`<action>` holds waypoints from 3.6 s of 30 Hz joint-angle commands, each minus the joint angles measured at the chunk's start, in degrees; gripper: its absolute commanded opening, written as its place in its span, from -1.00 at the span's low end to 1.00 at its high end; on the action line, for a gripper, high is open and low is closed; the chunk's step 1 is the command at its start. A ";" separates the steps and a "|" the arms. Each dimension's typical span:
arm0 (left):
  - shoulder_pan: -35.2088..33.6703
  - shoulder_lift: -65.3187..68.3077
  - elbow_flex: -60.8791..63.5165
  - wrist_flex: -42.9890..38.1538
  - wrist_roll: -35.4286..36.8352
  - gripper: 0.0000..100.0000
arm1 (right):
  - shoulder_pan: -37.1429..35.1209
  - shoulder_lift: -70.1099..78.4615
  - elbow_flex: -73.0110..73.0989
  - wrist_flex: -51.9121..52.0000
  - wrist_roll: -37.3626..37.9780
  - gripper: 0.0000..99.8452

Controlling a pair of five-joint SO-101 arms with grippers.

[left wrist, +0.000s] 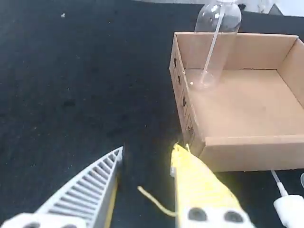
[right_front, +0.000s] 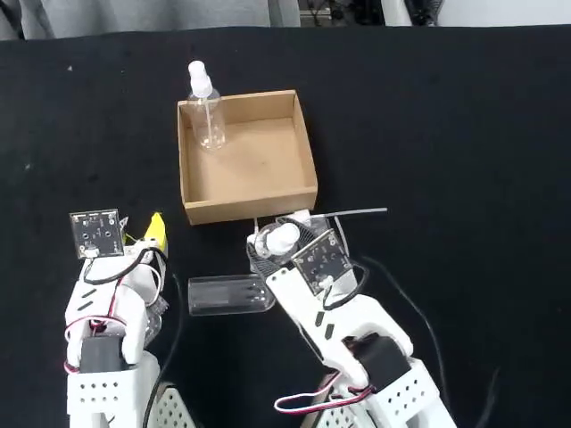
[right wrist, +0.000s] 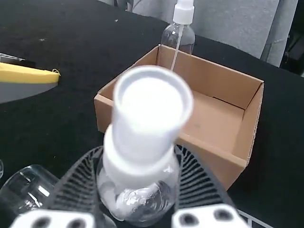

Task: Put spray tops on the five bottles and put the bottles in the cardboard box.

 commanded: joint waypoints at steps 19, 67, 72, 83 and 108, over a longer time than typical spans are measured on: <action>-1.01 -0.44 1.71 0.26 0.09 -0.69 | 0.97 -6.99 -14.64 6.42 0.09 -0.98; -1.01 -0.44 1.71 0.26 0.09 -0.69 | 0.97 79.25 -63.60 -21.63 1.41 -0.98; -1.01 -0.44 1.71 0.26 0.09 -0.69 | 0.97 86.73 -68.70 -21.80 -2.29 -0.98; -0.92 -0.44 1.71 0.26 0.09 -0.69 | 1.14 99.12 -77.05 -21.80 -2.37 -0.97; -0.92 -0.44 1.71 0.26 0.09 -0.69 | 1.32 121.45 -91.56 -21.89 -2.37 -0.97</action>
